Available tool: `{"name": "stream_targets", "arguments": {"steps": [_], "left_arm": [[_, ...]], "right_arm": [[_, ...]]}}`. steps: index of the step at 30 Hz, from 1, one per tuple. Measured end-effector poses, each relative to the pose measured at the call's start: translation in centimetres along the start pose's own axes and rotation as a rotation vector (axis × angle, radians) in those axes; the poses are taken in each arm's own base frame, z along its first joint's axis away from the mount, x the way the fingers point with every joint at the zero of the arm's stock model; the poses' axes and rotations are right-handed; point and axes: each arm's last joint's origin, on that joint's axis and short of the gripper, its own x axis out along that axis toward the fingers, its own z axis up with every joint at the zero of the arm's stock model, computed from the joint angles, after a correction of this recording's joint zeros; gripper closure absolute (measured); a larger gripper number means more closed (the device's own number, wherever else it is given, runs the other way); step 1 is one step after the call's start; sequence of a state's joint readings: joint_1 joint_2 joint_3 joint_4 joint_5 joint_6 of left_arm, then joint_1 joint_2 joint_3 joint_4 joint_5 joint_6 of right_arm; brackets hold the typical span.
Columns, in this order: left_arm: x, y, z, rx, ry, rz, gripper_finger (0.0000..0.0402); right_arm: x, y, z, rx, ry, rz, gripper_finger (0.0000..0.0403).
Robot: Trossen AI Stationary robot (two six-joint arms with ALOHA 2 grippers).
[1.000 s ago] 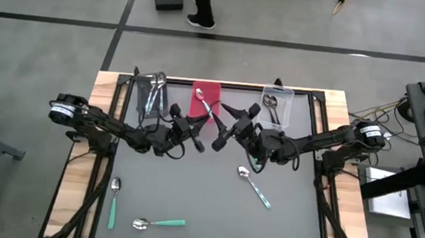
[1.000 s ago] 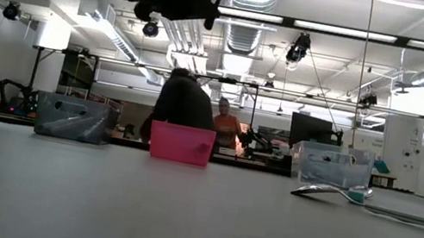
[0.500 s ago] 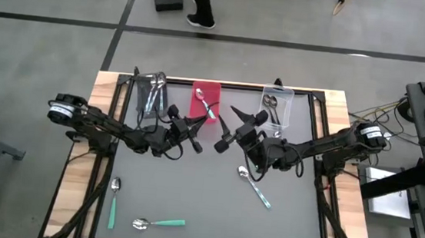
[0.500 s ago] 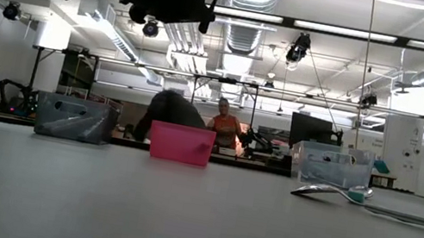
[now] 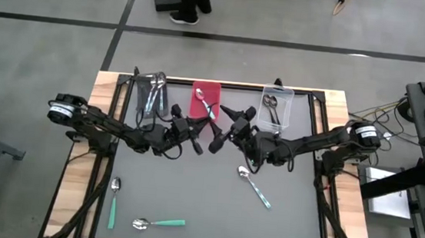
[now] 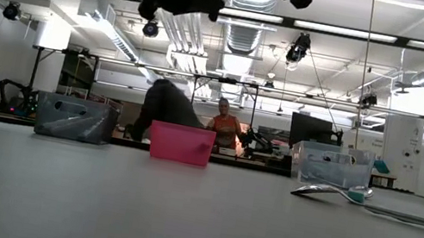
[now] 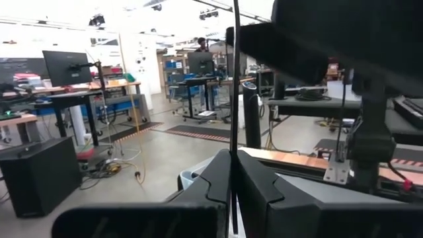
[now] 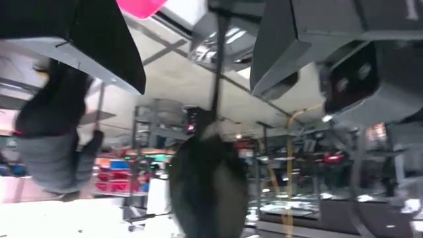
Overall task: Sort silverware by color (type)
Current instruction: Put the black spoon into the transparent bin
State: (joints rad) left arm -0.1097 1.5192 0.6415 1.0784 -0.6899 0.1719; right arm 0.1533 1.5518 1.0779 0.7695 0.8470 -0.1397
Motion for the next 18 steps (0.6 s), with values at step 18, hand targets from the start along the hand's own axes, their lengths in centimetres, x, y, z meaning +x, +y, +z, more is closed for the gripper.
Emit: {"name": "stream_targets", "arguments": {"steps": [18], "left_arm": [[0.2,-0.1,0.3,0.007,-0.003,-0.002,0.0401]], "right_arm": [[1.2,-0.2,1.5,-0.03,-0.14,0.039,0.0177]]}}
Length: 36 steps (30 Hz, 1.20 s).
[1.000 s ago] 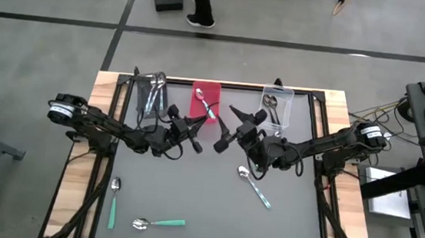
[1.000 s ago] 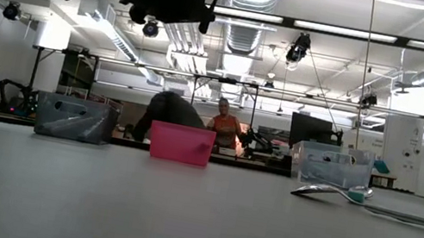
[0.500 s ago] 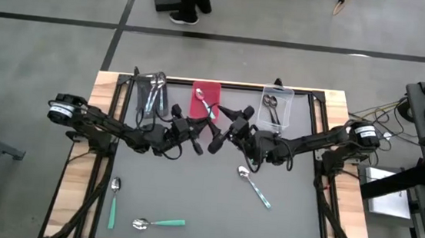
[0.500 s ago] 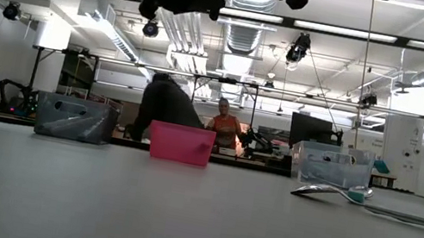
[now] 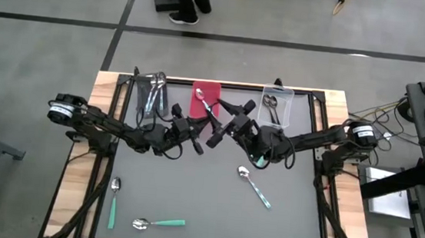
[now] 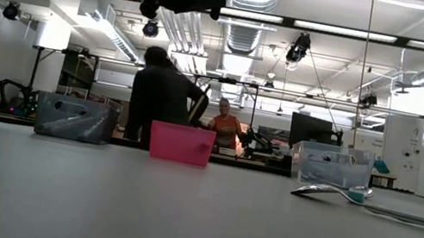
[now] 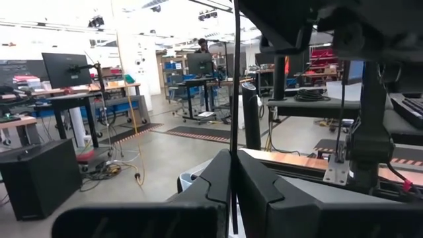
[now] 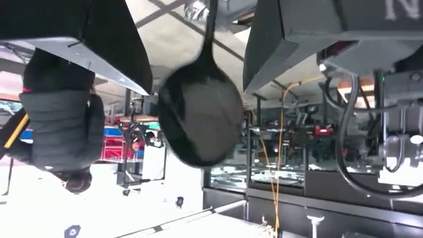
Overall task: Sort silverware by color (type)
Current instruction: Put the black spoon into the transparent bin
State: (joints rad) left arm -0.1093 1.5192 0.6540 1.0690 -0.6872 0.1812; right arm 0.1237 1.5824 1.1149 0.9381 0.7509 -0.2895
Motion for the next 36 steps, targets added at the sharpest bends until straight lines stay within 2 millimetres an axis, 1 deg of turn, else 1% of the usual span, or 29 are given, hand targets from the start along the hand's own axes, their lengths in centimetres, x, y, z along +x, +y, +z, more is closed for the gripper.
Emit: {"name": "stream_targets", "arguments": {"steps": [6,11,16,22,24,32,36], "left_arm": [[0.0,0.0,0.0,0.003,0.002,0.0,0.0401],[0.0,0.0,0.0,0.003,0.002,0.004,0.0401],[0.0,0.0,0.0,-0.001,-0.002,0.004,0.0401],[0.0,0.0,0.1,-0.004,-0.006,0.005,0.0401],[0.0,0.0,0.1,0.0,-0.005,0.004,0.0401],[0.0,0.0,0.0,0.005,0.003,0.006,0.0401],[0.0,0.0,0.0,0.006,0.007,0.006,0.04]], "right_arm": [[1.1,0.8,-0.2,-0.07,0.004,-0.005,0.018],[1.2,0.9,-0.1,-0.054,-0.016,-0.019,0.0209],[1.1,0.8,-0.2,-0.051,-0.012,-0.018,0.0262],[1.1,1.0,-0.6,-0.072,0.013,-0.008,0.036],[1.1,1.0,-0.7,-0.073,0.018,-0.001,0.0383],[1.1,1.1,-0.8,-0.07,0.032,0.001,0.0388],[1.0,0.9,-0.6,-0.061,0.057,0.005,0.0389]]}}
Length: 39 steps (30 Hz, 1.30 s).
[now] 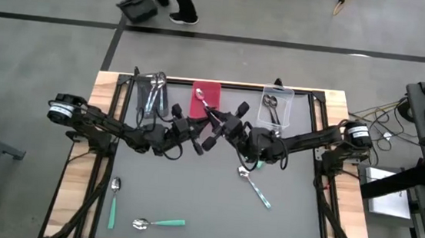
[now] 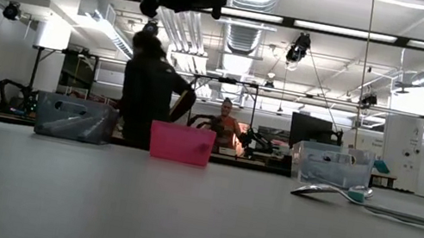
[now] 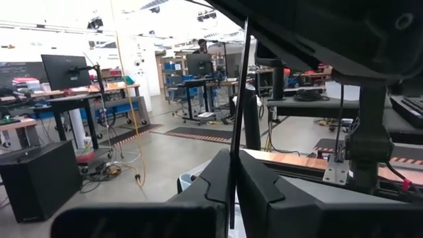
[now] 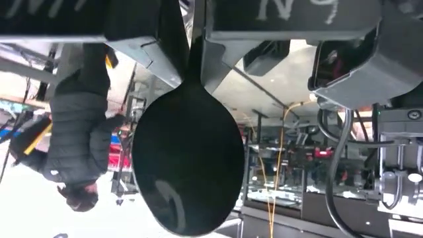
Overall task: Sort silverware by color (type)
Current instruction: Put the black spoon into the transparent bin
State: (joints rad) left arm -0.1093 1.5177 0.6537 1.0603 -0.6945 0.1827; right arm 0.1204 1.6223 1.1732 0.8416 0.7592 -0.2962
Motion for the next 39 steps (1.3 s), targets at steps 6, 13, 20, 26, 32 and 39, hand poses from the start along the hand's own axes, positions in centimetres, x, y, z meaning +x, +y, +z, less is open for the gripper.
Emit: {"name": "stream_targets", "arguments": {"steps": [6,13,20,26,32,39], "left_arm": [[0.0,0.0,-0.2,0.018,0.011,0.011,0.0373],[-0.1,0.0,-0.1,0.055,0.008,0.002,0.032],[-0.2,0.2,0.3,0.12,0.016,-0.001,0.0293],[-0.8,1.0,2.1,0.15,-0.008,0.005,0.0294],[-2.0,2.5,4.2,0.223,-0.029,0.016,0.0297],[-3.3,4.5,6.1,0.321,-0.016,0.112,0.0297]], "right_arm": [[-0.3,-1.5,1.2,0.018,0.088,-0.048,0.0391],[-0.6,-4.2,2.2,0.026,0.242,-0.07,0.0391],[1.0,-9.1,4.3,0.034,0.555,-0.157,0.0391],[2.4,-14.1,4.2,0.082,0.81,-0.195,0.0391],[3.3,-19.4,1.9,0.211,1.016,-0.22,0.0391],[3.7,-24.5,-1.0,0.397,1.241,-0.24,0.0391]]}}
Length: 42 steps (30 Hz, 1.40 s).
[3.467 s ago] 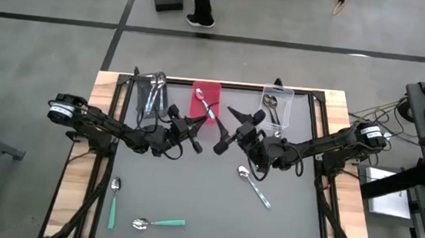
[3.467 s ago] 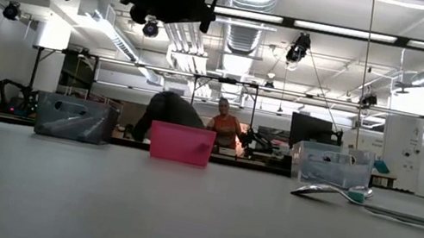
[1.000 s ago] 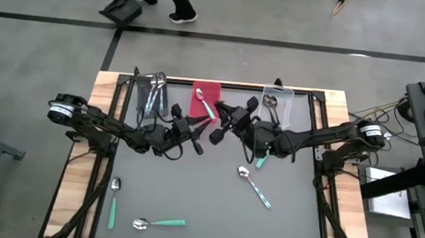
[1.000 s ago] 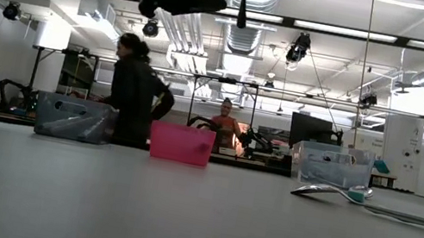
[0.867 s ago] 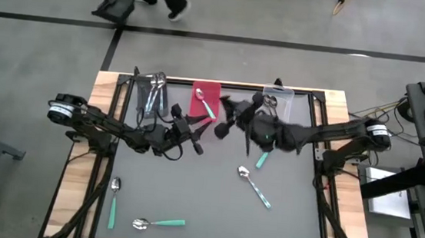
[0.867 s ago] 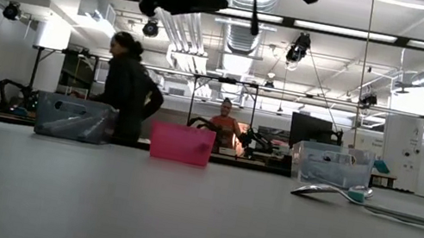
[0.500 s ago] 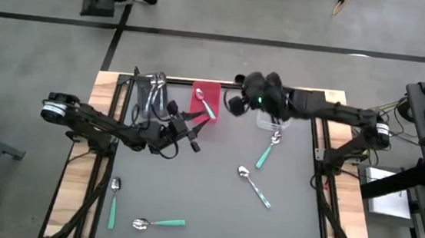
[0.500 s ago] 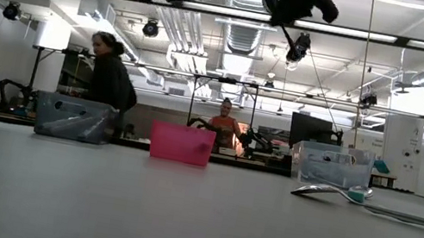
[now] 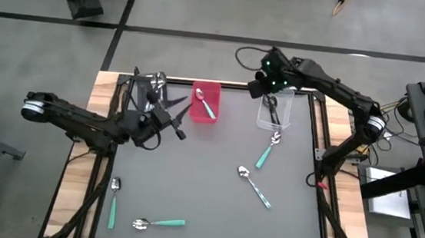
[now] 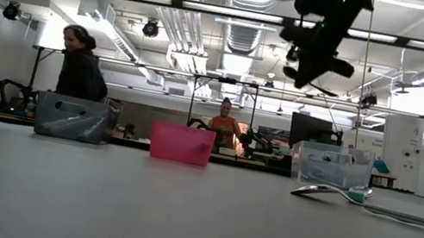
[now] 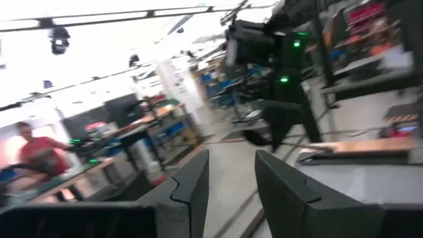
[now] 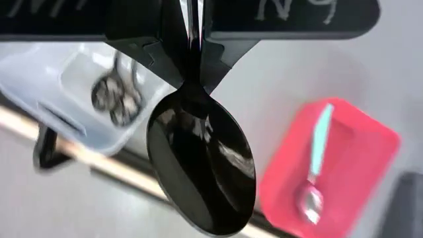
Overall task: Sort silverware by color (type)
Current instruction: Put the black spoon into the transparent bin
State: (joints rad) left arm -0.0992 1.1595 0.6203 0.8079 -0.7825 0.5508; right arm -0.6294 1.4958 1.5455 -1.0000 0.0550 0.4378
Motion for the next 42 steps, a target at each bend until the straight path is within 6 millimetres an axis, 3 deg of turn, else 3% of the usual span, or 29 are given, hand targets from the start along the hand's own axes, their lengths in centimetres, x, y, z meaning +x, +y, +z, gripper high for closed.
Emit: {"name": "stream_targets", "arguments": {"steps": [14,23,34,42], "left_arm": [[-1.3,2.2,0.4,0.083,0.101,0.09,0.0297],[-1.6,2.6,0.4,0.101,0.116,0.08,0.0297],[-1.6,2.6,0.3,0.111,0.119,0.076,0.0297],[-1.6,2.7,0.3,0.111,0.12,0.077,0.0297]], "right_arm": [[3.0,-6.3,-0.9,0.159,0.356,-0.082,0.0391],[6.5,-10.0,-2.5,0.258,0.412,-0.123,0.0391],[10.2,-10.8,-3.2,0.279,0.486,-0.117,0.039],[11.5,-10.7,-2.1,0.303,0.475,-0.109,0.039]]}}
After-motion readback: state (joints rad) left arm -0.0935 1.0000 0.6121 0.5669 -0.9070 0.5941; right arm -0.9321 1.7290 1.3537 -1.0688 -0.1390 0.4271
